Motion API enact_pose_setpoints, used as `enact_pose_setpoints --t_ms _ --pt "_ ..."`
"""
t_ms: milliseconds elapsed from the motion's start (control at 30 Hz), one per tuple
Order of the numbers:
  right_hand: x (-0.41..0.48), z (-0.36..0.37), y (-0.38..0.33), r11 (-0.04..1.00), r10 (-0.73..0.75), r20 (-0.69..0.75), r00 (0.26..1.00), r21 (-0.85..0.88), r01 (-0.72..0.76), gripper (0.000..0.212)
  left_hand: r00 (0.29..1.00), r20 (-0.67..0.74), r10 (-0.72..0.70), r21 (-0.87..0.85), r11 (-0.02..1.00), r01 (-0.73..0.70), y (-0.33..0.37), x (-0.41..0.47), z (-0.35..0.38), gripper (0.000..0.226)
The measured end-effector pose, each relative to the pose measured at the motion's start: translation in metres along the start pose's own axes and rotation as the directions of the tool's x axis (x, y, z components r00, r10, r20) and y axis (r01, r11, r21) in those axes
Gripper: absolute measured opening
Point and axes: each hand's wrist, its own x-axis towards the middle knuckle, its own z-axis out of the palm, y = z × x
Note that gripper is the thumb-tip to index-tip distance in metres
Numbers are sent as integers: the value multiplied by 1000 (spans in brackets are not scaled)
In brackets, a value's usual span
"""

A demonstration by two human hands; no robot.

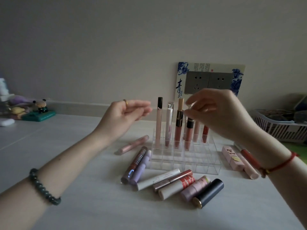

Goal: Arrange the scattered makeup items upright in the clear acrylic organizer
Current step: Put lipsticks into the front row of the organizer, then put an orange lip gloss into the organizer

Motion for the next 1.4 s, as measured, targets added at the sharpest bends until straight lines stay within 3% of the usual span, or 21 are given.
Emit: enact_pose_setpoints --t_ms 100,233,367,600,833,967,1100,1133,1233,1267,1333,1400 --pt "-8 28 -14 991 -98 199 975 -75 114 19 997 17 -73 106 992 70 -28 -12 -20 21" --pt "-14 75 -18 943 -235 426 874 -118 311 28 986 48 -160 217 965 146 -58 -28 -31 29" --pt "-9 111 -16 905 -273 545 792 -132 404 33 978 41 -202 316 932 179 -84 -33 -32 31" --pt "8 133 -15 823 -177 725 666 -263 504 46 969 88 -232 420 891 175 -103 -30 -30 47" --pt "10 139 -19 733 -206 781 589 -276 622 42 971 93 -218 415 895 162 -107 -32 -31 31" --pt "8 140 -9 739 -325 712 623 -219 637 34 972 96 -212 432 889 151 -106 -33 -31 29" --pt "4 131 -2 838 -385 588 711 -100 537 33 970 147 -194 398 909 122 -93 -34 -30 15" --pt "4 126 -2 881 -377 541 752 -42 472 30 973 134 -191 401 908 123 -90 -34 -31 21" --pt "5 106 -1 953 -299 374 878 162 255 18 992 32 -122 340 935 104 -88 -29 -31 68" --pt "6 98 0 958 -251 333 909 220 183 14 994 -4 -109 280 954 106 -84 -26 -29 70" --pt "6 82 1 947 -153 284 947 316 58 17 992 -32 -125 60 990 127 -70 -23 -21 48" --pt "5 67 4 921 -82 251 965 389 -23 14 986 23 -168 -160 973 169 -50 -23 -6 32"
